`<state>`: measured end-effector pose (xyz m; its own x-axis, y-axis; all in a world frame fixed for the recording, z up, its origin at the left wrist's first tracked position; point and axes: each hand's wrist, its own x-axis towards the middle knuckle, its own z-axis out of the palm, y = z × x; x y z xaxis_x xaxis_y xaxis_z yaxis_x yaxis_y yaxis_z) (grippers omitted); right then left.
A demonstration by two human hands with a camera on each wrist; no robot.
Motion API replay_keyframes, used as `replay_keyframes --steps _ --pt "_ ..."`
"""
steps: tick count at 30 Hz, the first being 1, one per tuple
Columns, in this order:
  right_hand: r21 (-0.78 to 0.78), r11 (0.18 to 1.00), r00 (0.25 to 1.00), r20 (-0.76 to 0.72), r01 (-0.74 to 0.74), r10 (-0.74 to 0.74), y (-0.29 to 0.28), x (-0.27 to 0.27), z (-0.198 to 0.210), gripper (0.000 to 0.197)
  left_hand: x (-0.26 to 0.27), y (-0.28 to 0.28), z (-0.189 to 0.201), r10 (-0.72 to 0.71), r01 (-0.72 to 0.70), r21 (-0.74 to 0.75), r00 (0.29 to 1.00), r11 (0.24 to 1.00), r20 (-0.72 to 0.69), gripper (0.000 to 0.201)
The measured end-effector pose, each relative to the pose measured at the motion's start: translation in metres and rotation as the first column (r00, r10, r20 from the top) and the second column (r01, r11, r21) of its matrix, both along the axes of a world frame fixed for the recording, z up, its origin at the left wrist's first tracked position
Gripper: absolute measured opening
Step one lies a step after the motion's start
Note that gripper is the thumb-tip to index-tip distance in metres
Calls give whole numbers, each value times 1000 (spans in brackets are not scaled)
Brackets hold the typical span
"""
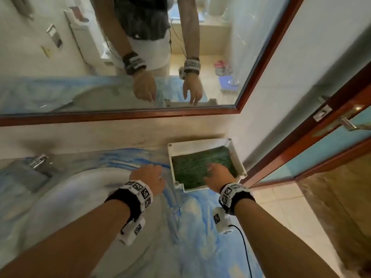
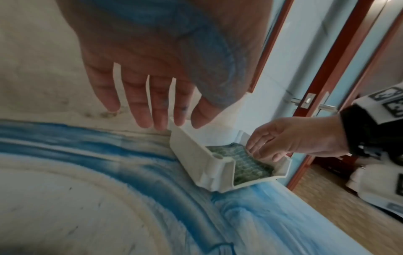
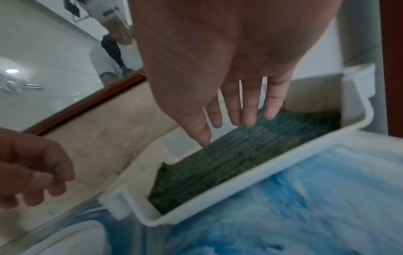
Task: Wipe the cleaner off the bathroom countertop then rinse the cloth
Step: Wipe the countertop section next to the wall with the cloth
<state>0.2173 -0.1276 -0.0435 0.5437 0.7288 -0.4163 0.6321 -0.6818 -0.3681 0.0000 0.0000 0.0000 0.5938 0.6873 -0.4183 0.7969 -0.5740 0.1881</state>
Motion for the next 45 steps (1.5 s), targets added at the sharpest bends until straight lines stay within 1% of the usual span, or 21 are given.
replay_keyframes --steps 2,4,6,8,11,14,16,19,22,24,26,28,30,32,33,35,37,39,41,43,45 --pt "-43 999 1000 3 21 -21 1 9 -14 49 2 -1 -15 41 -41 -36 999 999 8 13" --pt "-95 995 999 21 38 -36 1 11 -27 56 -1 -3 -34 67 -67 -52 998 996 -1 14" --pt "-112 993 996 74 48 -39 2 8 -41 64 -3 -4 -50 103 -101 -84 995 991 10 12" --pt "-102 993 990 132 55 -42 3 5 -52 69 -4 -7 -60 119 -115 -91 992 989 31 15" --pt "-66 995 985 161 72 -61 6 4 -60 61 -3 -12 -70 160 -154 -100 986 983 48 14" --pt "-53 996 989 132 77 -70 9 4 -63 40 -2 -16 -74 155 -147 -121 986 982 54 14" --pt "-33 996 991 101 89 -85 10 3 -64 30 -3 -16 -74 166 -157 -126 984 980 67 13" --pt "0 993 993 20 116 -116 11 4 -62 26 -3 -16 -69 179 -167 -119 980 979 91 13" --pt "96 970 969 -133 222 -209 11 12 -51 18 -2 -13 -54 184 -174 -98 978 980 97 14" --pt "222 922 922 -298 317 -246 10 17 -34 12 0 -10 -42 181 -169 -104 976 980 123 13" --pt "323 859 874 -418 397 -247 10 20 -10 10 3 -7 -25 186 -173 -109 973 979 133 13" --pt "419 803 860 -465 424 -211 9 22 20 10 7 -4 -8 183 -170 -98 972 981 147 16" --pt "469 788 865 -477 399 -154 8 22 51 9 12 -4 11 165 -150 -93 969 984 183 15" --pt "497 780 857 -506 380 -96 5 22 78 7 17 -6 30 142 -119 -104 956 987 258 14" --pt "518 771 854 -517 371 -64 4 21 91 6 19 -7 38 123 -94 -106 940 990 317 15" --pt "574 740 844 -536 351 15 0 16 115 9 21 -12 59 112 -77 -97 891 992 440 13" --pt "607 725 820 -563 326 103 -3 7 135 16 21 -16 79 87 -65 -58 812 996 577 30" --pt "621 733 786 -585 277 199 -7 -4 152 18 14 -19 99 36 -37 -12 750 999 661 45" --pt "628 753 756 -586 197 291 -8 -18 163 15 4 -23 117 -12 -12 30 730 999 683 59" --pt "626 771 713 -592 113 376 -8 -35 170 12 -10 -26 130 -64 28 66 763 997 643 68" --pt "632 774 665 -593 35 454 -7 -54 174 15 -26 -30 135 -143 110 92 823 990 549 66"
